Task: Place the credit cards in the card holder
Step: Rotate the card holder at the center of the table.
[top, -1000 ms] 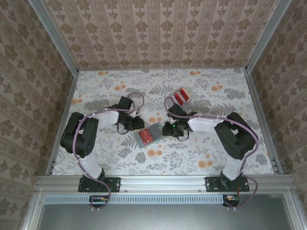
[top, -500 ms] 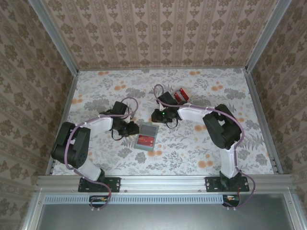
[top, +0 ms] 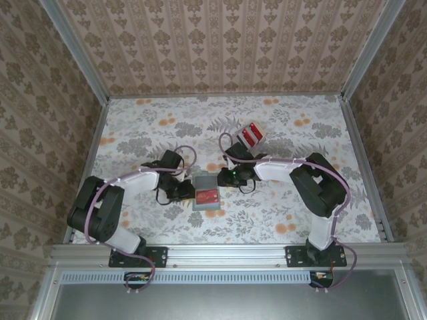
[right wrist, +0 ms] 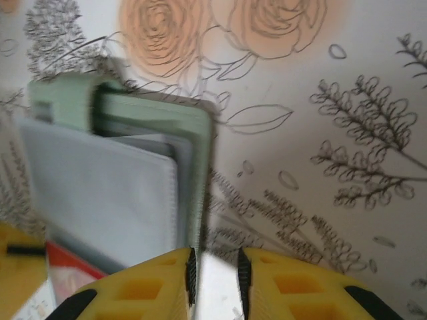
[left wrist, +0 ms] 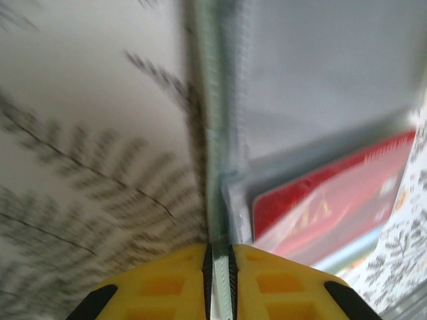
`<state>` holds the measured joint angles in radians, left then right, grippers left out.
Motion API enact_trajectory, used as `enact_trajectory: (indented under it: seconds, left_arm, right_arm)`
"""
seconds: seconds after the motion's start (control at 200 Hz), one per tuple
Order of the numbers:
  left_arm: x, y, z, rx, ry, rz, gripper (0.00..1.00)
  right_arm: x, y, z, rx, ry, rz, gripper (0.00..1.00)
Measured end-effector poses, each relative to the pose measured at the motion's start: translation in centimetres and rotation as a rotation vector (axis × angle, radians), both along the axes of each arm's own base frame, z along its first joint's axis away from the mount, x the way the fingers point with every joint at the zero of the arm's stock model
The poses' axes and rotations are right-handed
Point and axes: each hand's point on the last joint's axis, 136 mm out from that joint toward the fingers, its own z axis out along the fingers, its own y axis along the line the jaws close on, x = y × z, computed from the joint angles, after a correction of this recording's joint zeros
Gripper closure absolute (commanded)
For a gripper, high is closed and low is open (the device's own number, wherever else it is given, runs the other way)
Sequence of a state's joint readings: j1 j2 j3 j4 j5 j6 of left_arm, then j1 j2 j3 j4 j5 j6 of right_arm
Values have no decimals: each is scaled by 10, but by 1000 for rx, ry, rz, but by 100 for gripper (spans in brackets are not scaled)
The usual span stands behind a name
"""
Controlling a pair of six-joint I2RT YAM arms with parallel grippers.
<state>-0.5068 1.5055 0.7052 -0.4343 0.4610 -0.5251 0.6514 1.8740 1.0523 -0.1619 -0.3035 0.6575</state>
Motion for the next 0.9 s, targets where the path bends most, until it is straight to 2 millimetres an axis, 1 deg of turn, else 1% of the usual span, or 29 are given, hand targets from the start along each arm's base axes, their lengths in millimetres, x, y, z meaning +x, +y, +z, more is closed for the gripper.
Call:
enact_trajectory:
  seconds: [0.04, 0.1, 0.17, 0.265, 0.315, 0.385, 0.435, 0.52, 0.58, 0.62, 0.68, 0.75, 0.825, 0.9]
  left_arm:
    - [-7, -2, 0, -1, 7, -12, 82]
    - [-15, -3, -1, 0, 18, -17, 82]
    - [-20, -6, -2, 2, 29, -16, 82]
    - [-20, -14, -5, -10, 32, -12, 82]
    - [-19, -18, -6, -11, 42, -6, 82]
    - [-18, -23, -7, -11, 56, 2, 81]
    - [-15, -29, -6, -11, 62, 1, 81]
    - [-11, -43, -5, -17, 62, -9, 79]
    - [-7, -55, -3, -28, 51, -24, 78]
    - [-6, -61, -3, -32, 48, -28, 76]
    - [-1, -71, -1, -48, 32, -38, 73]
    - [7, -83, 4, -76, -4, -45, 68]
    - [16, -90, 12, -96, -41, -49, 65]
    - [26, -94, 21, -106, -80, -49, 63]
  right_arm:
    - [1, 2, 2, 15, 7, 0, 73]
    - [8, 7, 3, 27, 6, -2, 73]
    - [14, 16, 3, 39, 14, 3, 73]
    - [31, 34, 4, 64, 14, 24, 73]
    - [44, 46, 6, 82, -3, 37, 73]
    - [58, 59, 9, 96, -24, 61, 73]
    - [64, 64, 11, 99, -33, 81, 73]
    - [72, 66, 18, 98, -48, 103, 73]
    - [74, 64, 21, 90, -56, 113, 72]
    - [78, 58, 22, 80, -62, 109, 71]
    - [83, 45, 23, 61, -61, 99, 70]
    - [91, 28, 29, 36, -73, 80, 68]
    - [98, 7, 46, 12, -110, 57, 65]
    - [106, -17, 75, -10, -179, 26, 62]
